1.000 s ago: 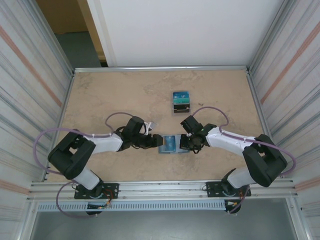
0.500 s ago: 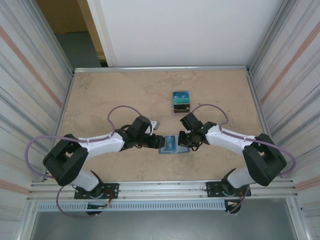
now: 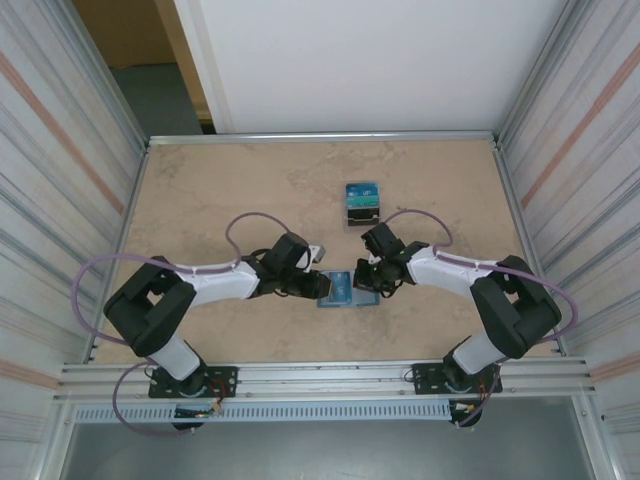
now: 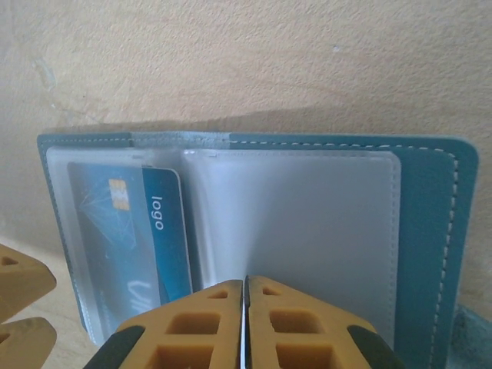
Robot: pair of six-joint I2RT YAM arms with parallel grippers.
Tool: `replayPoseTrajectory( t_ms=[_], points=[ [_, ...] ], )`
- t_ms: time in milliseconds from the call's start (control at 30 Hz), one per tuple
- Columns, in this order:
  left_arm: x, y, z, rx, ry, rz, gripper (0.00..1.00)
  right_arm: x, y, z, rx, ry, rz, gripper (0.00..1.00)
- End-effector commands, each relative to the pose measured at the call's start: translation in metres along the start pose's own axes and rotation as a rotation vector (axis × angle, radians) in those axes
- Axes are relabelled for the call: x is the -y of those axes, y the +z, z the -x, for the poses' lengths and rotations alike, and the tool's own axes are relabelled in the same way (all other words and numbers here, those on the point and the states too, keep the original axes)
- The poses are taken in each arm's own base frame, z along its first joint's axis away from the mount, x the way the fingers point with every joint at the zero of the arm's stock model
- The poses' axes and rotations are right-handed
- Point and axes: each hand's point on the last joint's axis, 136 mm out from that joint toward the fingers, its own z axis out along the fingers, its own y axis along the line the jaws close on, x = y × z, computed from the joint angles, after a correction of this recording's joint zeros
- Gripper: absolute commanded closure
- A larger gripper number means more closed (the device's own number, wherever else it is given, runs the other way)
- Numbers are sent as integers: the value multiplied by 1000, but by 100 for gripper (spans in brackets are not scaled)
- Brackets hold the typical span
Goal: Take the credit cards out of the card holder
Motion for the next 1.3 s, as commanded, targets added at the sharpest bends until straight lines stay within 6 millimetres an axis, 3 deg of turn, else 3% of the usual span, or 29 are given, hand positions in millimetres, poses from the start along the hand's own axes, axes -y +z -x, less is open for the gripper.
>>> replayPoseTrajectory(
  t_ms=[0,267,667,1267],
  points=[
    [7,3,3,-15,45,-13,70,4,7,-5,-27,25,16,88],
    [-7,13,-7,-64,22,41,75,0,5,-1,-18,69,109,78],
    [-19,14,-16,-91,1,88,79,-12,-3,5,10,96,261,77],
    [-21,18,-20,-109,-12,88,81,-19,-3,5,3,96,326,81]
  ],
)
